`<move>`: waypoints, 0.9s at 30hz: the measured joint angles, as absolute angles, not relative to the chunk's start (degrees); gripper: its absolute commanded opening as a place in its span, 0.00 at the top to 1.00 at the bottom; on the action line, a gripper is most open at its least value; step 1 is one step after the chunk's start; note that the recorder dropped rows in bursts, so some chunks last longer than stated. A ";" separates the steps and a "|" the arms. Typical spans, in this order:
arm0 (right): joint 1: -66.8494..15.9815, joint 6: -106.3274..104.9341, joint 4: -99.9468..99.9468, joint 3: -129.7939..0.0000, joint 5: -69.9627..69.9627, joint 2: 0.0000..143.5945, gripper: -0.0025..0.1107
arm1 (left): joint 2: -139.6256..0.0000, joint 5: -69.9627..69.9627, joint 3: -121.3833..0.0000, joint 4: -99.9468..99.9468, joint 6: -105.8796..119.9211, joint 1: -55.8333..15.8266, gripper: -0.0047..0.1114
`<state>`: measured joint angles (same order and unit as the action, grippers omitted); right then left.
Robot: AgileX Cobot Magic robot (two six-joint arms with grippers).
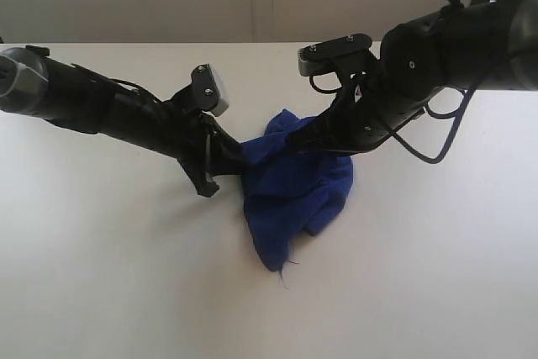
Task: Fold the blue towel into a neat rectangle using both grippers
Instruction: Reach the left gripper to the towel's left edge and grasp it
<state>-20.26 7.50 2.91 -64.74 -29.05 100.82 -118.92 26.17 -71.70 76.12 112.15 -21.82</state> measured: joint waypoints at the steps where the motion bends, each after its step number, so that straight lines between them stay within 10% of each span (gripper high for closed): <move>1: -20.26 7.50 2.91 -64.74 -29.05 100.82 0.98 | -119.24 25.72 -72.11 76.12 112.15 -22.19 0.58; 12: -20.26 7.50 2.91 -64.74 -29.17 100.82 0.98 | -122.21 22.99 -74.54 76.44 112.15 -24.49 0.59; 22: -20.26 7.50 2.91 -64.74 -29.17 100.82 0.98 | -121.85 20.45 -74.72 76.78 112.15 -24.53 0.96; 27: -20.26 7.50 2.91 -64.74 -29.17 100.82 0.98 | -119.63 19.35 -74.72 76.67 112.15 -24.53 0.96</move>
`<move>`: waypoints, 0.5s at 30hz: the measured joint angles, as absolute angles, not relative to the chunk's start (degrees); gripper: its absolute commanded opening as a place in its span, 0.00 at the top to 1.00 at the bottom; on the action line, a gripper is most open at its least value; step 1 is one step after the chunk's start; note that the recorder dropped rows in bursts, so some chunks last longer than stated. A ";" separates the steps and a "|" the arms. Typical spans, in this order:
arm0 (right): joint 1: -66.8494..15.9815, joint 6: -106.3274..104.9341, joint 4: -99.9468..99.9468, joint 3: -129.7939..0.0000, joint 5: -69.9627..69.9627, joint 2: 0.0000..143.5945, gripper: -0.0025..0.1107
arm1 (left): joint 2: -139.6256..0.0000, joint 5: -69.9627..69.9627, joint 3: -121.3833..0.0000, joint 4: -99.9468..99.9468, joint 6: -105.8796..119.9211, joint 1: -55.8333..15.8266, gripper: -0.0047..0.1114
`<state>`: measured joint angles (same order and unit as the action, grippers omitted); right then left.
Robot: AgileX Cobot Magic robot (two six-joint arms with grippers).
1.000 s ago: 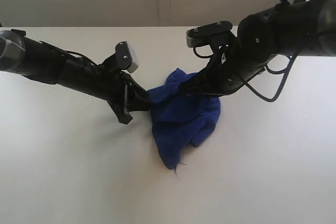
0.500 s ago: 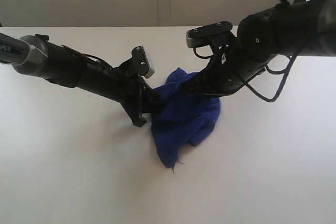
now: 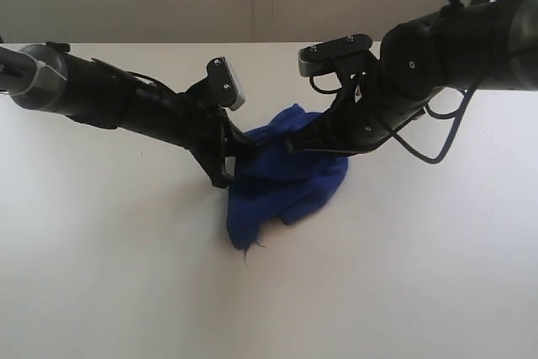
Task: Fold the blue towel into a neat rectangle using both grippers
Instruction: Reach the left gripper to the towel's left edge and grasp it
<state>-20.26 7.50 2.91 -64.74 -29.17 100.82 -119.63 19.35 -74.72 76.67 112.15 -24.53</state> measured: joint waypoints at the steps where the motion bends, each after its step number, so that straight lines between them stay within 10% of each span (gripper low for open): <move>1: -20.26 7.50 2.91 -64.74 -29.17 100.82 0.98 | -119.26 18.97 -74.72 76.67 112.15 -24.53 0.96; 15: -20.26 7.50 2.91 -64.74 -29.17 100.82 0.98 | -115.89 16.59 -74.72 76.87 112.15 -24.53 0.91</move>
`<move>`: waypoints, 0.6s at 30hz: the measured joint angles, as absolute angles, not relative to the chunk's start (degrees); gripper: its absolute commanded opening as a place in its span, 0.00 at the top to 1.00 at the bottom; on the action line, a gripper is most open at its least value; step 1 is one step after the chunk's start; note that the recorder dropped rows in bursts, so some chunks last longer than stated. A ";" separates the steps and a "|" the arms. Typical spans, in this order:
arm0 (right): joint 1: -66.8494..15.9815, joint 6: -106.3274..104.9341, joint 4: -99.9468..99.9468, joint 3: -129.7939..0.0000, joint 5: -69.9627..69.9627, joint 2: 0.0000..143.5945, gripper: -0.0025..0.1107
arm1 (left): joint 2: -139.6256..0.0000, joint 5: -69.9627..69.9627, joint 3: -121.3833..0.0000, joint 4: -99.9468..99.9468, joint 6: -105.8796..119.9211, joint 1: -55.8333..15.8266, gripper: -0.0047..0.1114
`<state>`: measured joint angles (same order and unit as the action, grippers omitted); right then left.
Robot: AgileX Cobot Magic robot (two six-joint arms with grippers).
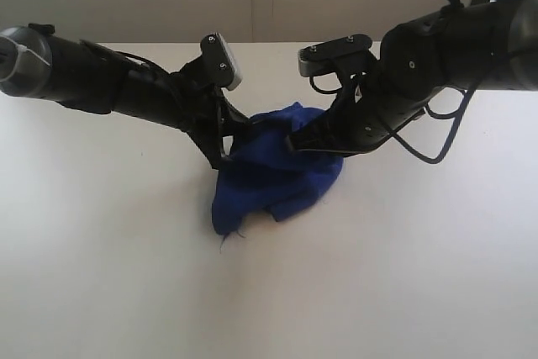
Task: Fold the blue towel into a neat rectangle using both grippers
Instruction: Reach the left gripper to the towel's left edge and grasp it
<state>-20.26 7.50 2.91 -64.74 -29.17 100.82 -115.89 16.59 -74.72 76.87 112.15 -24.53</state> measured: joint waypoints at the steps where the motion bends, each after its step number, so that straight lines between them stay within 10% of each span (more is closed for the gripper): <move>1: -20.26 7.50 2.91 -64.74 -29.28 100.82 0.98 | -115.89 16.59 -74.72 76.87 112.15 -24.53 0.87; 8: -20.26 7.50 2.91 -64.74 -29.28 100.82 0.98 | -115.89 16.59 -74.72 76.87 112.15 -24.53 0.59; 18: -20.26 7.50 2.82 -64.74 -29.28 100.82 0.98 | -117.95 15.58 -74.72 77.00 112.15 -24.53 0.59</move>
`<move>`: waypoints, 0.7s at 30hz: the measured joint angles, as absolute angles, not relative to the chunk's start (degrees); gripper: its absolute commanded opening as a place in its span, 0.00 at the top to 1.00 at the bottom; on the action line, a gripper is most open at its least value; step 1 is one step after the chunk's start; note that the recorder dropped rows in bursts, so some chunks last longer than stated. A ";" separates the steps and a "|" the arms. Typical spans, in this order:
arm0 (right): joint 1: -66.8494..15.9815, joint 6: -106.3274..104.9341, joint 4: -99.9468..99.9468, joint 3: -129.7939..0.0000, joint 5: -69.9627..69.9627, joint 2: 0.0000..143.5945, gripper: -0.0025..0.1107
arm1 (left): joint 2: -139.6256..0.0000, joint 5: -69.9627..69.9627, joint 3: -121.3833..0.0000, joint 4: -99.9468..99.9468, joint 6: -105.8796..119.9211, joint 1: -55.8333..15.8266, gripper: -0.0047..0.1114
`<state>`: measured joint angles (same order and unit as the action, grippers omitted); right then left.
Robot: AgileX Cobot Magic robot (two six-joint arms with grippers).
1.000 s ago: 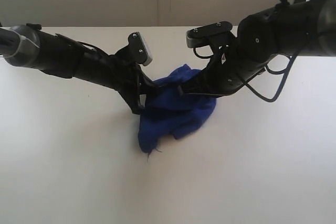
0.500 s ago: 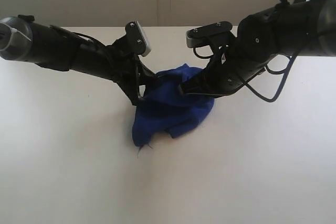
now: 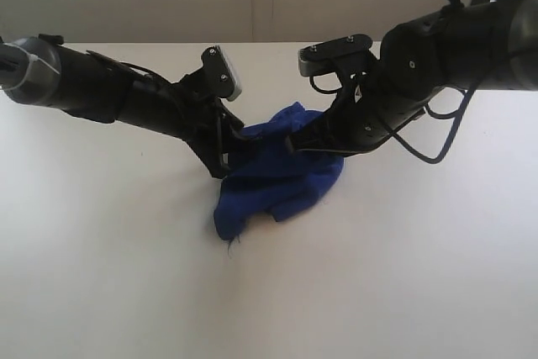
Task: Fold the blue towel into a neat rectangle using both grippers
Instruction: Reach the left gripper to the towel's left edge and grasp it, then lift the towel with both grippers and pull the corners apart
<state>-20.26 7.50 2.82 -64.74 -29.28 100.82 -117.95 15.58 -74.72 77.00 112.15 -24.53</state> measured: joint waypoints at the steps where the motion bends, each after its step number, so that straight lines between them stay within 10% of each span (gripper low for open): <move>1: -20.26 7.50 2.82 -64.74 -29.28 100.82 0.98 | -118.20 15.58 -74.72 77.00 112.15 -24.53 0.59; 21: -20.26 7.50 2.82 -64.74 -29.28 100.82 0.98 | -118.31 4.24 -74.72 77.47 112.15 -24.53 0.59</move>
<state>-20.26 7.50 2.82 -64.74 -29.28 100.82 -118.31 4.24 -74.72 77.47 112.15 -24.53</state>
